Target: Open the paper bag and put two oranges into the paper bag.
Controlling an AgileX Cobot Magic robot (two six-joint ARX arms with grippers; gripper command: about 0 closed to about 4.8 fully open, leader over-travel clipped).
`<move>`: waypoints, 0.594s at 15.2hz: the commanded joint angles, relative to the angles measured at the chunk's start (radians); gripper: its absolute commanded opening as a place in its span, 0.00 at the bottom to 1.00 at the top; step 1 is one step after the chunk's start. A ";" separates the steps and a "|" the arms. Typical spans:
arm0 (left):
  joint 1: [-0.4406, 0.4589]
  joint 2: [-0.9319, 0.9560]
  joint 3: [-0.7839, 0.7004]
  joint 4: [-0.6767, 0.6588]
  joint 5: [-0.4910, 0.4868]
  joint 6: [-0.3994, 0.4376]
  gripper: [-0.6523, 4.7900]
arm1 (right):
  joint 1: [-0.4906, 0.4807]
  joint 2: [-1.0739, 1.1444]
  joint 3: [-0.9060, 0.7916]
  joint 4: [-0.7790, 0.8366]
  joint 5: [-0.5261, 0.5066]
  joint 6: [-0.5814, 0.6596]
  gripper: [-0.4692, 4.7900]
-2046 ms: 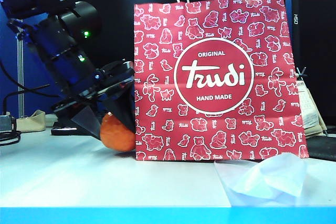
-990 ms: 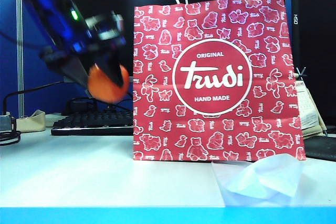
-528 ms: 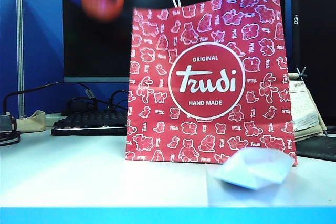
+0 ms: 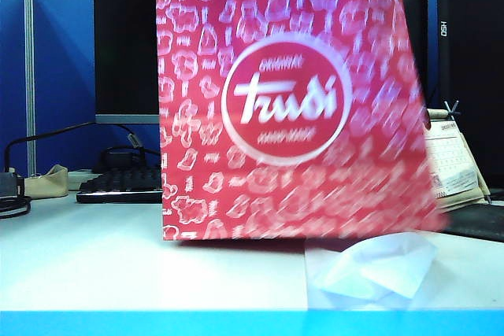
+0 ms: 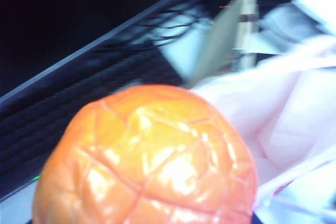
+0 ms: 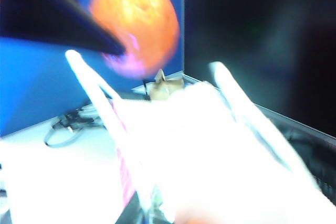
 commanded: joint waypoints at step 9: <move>0.000 0.002 0.026 -0.066 0.317 -0.019 0.11 | 0.004 -0.010 0.115 -0.061 -0.022 0.014 0.08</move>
